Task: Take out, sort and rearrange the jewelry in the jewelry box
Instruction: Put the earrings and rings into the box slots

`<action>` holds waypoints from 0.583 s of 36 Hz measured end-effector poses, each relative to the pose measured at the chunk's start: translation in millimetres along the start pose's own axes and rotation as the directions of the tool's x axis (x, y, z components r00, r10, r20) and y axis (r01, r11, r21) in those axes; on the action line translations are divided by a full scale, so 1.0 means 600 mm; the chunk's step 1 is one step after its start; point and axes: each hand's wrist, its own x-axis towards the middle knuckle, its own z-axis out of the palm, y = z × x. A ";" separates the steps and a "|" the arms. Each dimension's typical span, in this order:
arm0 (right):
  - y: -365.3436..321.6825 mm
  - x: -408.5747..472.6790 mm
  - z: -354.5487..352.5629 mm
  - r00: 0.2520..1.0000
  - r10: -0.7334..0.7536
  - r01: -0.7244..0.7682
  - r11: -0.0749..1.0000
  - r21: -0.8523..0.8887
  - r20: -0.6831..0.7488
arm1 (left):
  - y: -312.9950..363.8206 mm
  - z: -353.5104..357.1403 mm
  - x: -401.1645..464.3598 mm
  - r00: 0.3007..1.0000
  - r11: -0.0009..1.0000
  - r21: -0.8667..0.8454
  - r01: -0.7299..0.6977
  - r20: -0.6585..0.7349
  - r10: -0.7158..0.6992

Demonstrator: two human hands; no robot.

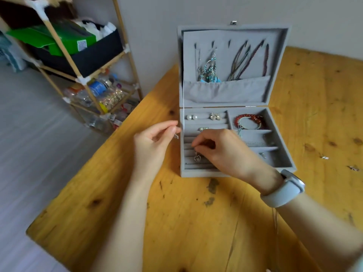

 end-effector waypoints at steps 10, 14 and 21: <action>-0.008 0.023 0.016 0.997 0.059 -0.059 0.998 0.002 -0.045 | -0.008 0.000 0.003 0.999 1.000 -0.007 -0.008 -0.032 0.007; -0.011 0.028 0.019 0.998 0.054 -0.055 0.998 -0.026 -0.044 | -0.007 0.001 0.003 0.999 1.000 0.003 -0.014 -0.029 0.014; -0.011 0.030 0.029 0.994 0.039 -0.043 0.999 -0.028 -0.105 | -0.006 0.002 0.003 0.999 0.999 -0.047 0.013 -0.039 -0.015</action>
